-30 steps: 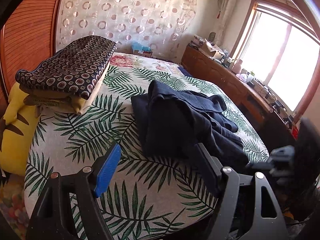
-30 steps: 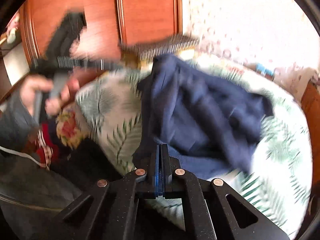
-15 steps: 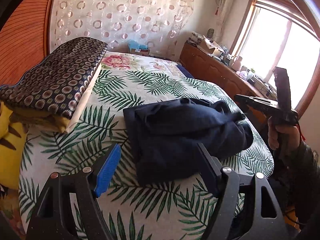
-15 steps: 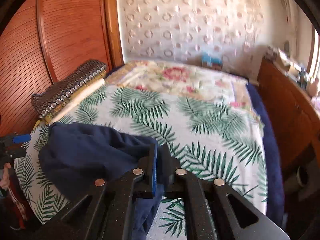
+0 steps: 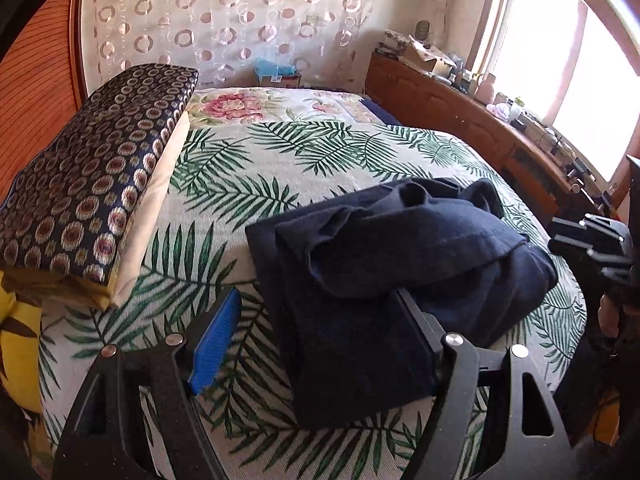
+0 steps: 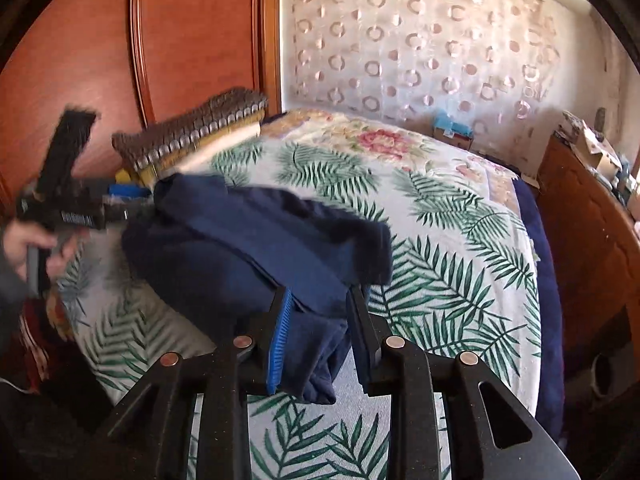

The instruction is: Fold small clothes

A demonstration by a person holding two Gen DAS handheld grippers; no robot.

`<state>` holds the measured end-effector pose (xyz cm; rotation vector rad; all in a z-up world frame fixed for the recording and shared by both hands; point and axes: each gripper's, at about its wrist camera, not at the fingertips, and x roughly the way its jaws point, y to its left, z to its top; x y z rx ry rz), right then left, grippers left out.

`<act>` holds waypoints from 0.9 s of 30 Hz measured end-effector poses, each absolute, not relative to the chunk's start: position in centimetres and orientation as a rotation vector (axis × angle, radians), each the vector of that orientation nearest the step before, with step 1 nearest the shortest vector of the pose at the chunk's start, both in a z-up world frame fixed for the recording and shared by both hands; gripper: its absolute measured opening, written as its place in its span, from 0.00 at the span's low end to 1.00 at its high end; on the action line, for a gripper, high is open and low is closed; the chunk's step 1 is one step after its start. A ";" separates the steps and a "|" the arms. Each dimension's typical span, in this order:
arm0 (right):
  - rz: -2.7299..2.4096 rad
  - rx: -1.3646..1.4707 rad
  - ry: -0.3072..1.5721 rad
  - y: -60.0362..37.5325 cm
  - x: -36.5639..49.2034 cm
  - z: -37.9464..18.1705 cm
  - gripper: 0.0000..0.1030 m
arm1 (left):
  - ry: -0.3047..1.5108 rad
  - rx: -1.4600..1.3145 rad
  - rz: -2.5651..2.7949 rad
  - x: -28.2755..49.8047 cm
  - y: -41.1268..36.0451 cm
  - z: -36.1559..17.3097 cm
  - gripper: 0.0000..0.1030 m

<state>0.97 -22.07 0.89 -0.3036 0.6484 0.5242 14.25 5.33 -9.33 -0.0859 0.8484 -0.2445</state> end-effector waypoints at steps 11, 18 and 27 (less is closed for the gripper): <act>0.602 -0.410 0.686 -19.4 5.6 -0.8 0.05 | 0.806 -0.070 -0.172 19.5 5.6 -7.7 0.74; 0.486 -0.167 0.596 -22.7 9.4 2.9 0.04 | 0.770 -0.075 -0.086 21.0 6.6 -7.1 0.74; 0.398 -0.142 0.605 -23.9 11.9 3.3 0.04 | 0.775 -0.139 -0.106 19.5 7.9 -7.4 0.74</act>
